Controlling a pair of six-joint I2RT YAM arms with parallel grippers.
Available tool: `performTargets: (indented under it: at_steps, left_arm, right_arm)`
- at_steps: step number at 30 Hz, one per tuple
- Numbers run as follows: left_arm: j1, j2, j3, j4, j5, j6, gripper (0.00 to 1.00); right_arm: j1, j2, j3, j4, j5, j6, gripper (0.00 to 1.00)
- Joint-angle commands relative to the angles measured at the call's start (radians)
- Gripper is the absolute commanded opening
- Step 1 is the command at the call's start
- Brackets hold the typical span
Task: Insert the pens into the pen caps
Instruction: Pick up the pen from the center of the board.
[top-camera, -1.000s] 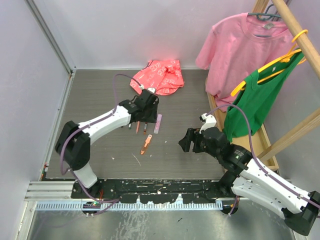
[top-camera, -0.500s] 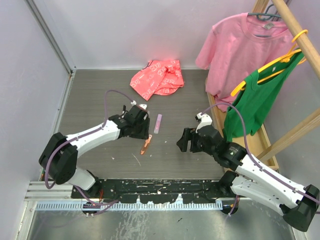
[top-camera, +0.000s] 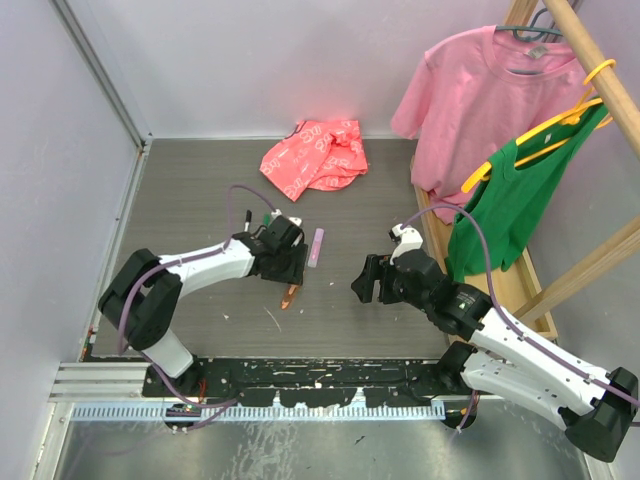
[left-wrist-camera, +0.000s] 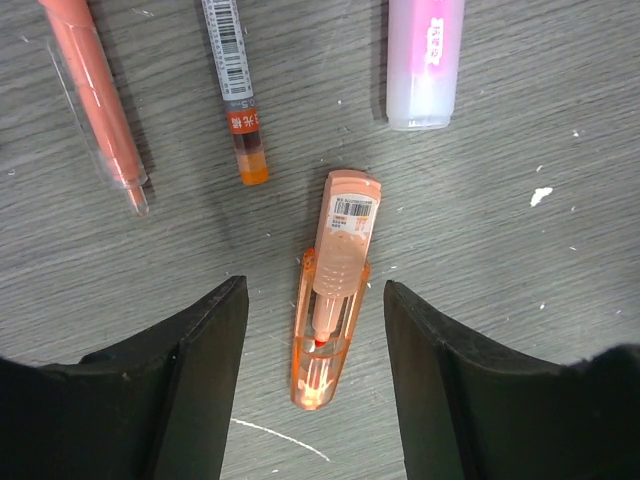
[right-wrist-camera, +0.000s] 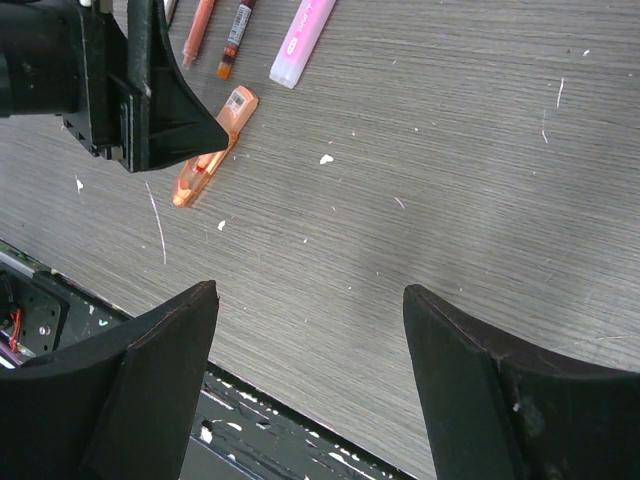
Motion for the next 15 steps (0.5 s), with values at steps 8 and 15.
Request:
performTargets:
  at_steps: [8,15]
  left_arm:
    - [-0.028,0.03,0.01,0.035,-0.02,0.024,0.59]
    - [-0.047,0.029,0.008,0.009,-0.042,0.022,0.59]
  right_arm:
    - [-0.001,-0.008,0.014,0.054,0.001,0.004,0.8]
    - [0.0,-0.01,0.004,0.063,0.0,0.005,0.8]
